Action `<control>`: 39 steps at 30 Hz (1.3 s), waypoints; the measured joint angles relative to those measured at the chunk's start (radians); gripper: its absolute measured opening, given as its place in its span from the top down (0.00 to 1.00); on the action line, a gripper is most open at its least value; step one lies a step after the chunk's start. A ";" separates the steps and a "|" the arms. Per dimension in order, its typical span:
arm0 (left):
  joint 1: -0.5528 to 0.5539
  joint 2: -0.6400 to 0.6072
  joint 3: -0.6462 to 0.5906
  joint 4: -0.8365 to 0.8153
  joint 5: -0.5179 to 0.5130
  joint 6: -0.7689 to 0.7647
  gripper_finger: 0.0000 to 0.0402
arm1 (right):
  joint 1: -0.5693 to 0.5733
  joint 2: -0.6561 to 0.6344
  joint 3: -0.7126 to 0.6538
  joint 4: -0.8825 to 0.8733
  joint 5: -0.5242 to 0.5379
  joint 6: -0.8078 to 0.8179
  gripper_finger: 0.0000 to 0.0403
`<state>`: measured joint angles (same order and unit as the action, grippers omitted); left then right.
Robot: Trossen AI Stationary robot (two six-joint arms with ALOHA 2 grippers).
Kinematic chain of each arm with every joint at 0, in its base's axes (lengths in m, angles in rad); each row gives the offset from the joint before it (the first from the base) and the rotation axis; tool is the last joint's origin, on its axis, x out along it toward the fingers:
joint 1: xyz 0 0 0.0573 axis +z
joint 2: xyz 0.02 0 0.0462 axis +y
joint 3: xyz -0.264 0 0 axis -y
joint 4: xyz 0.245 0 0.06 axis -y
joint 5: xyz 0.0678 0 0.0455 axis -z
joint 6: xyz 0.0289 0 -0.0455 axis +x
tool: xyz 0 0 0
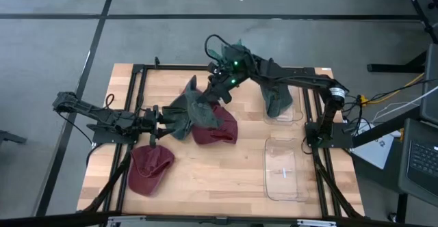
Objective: Pick & Place hat
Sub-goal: Put the right black cap into the top transparent bin
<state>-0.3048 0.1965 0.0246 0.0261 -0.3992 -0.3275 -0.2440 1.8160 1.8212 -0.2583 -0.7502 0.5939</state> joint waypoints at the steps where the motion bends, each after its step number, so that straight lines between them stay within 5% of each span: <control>1: 0.000 0.000 0.000 0.000 0.000 0.000 0.53 | 0.001 0.000 0.037 -0.063 0.029 -0.038 0.98; 10: 0.000 0.000 0.000 0.000 0.000 0.000 0.53 | 0.015 0.000 0.313 -0.414 0.293 -0.215 0.98; 21: 0.000 0.000 0.000 0.000 0.000 0.000 0.53 | 0.016 0.000 0.528 -0.513 0.306 -0.266 0.98; 39: 0.000 0.000 0.000 0.000 0.000 0.000 0.52 | 0.016 -0.145 0.533 -0.792 0.523 -0.334 0.98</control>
<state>-0.3048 0.1966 0.0250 0.0261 -0.3992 -0.3275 -0.2276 1.6707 2.3543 -1.0504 -0.2273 0.2602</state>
